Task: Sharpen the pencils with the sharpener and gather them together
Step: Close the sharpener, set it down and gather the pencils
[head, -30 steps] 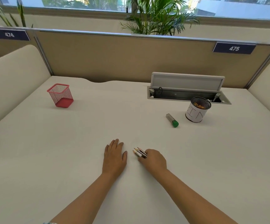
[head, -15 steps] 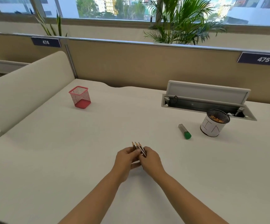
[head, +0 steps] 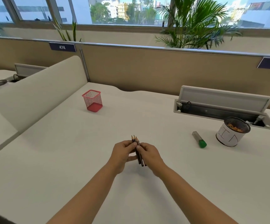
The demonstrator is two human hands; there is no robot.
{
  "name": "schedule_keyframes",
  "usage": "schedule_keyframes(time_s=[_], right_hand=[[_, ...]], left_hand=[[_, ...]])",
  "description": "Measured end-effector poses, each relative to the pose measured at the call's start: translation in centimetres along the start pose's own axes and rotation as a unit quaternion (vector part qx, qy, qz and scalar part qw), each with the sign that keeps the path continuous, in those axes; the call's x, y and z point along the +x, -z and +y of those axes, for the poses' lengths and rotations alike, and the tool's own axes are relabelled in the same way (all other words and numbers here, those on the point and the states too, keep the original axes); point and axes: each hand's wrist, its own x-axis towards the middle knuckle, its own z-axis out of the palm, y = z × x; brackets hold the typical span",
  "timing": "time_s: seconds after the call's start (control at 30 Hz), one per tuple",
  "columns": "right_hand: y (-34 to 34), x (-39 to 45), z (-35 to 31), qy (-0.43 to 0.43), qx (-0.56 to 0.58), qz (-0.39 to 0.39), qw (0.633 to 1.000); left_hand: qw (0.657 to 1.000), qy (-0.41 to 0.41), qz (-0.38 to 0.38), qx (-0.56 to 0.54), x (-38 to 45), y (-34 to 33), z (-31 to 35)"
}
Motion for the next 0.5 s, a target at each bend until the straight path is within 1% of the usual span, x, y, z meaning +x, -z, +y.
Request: schedule_keyframes(time_s=[0.17, 0.27, 0.4, 0.5], right_hand=[[-2.2, 2.8, -2.5, 0.011, -0.028, -0.022, 0.999], [-4.6, 4.8, -4.5, 0.0, -0.021, -0.047, 0.999], [-8.8, 7.9, -6.8, 0.007, -0.037, -0.034, 0.999], [-12.2, 10.6, -8.6, 0.019, -0.049, -0.013, 0.999]], left_hand=[[0.997, -0.011, -0.063, 0.037, 2.3, 4.9, 2.1], [0.992, -0.013, -0.101, 0.074, 3.8, 8.8, 4.0], [0.986, -0.023, -0.13, 0.101, 5.9, 14.0, 6.4], [0.985, -0.034, -0.144, 0.086, 7.7, 17.8, 8.1]])
